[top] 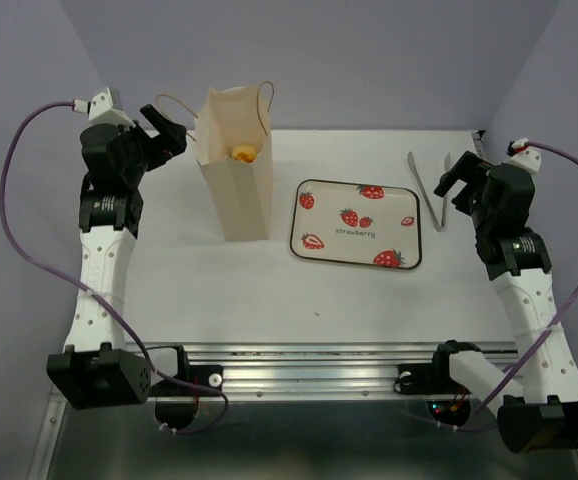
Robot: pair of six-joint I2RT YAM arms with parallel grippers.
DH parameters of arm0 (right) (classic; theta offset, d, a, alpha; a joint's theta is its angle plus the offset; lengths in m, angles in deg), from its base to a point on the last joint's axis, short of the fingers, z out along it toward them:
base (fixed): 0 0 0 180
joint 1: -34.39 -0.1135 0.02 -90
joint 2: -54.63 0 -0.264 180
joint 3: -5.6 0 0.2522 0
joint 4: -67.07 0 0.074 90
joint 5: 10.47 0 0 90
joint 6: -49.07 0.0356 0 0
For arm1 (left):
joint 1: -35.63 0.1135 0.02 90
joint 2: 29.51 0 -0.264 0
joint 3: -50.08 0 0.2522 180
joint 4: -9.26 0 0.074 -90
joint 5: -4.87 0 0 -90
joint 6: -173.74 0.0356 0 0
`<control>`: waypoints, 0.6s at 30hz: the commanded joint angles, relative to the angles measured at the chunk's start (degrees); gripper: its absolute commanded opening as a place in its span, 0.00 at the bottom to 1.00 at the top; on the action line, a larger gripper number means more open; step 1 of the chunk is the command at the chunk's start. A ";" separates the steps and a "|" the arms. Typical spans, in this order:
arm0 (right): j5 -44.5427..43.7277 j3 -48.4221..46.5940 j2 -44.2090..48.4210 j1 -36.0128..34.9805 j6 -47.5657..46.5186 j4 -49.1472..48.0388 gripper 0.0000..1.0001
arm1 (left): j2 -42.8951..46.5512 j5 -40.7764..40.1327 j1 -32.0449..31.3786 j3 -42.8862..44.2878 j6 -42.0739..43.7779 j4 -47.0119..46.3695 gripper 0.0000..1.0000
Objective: Take the fake bread out of the paper bag
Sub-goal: Adjust the paper bag at the center of the board.
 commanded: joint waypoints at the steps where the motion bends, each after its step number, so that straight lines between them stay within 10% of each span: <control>1: 1.99 0.64 0.95 0.30 -2.31 -4.90 1.00 | -6.81 7.02 -0.17 6.79 6.60 -2.96 0.99; 14: 1.02 0.90 -1.07 0.30 -4.07 -6.05 1.00 | -36.60 12.66 -2.71 36.66 21.79 13.90 0.98; 18: 0.06 1.08 -2.12 0.30 -4.59 -6.04 1.00 | -45.49 8.35 -5.26 48.25 24.44 22.69 0.54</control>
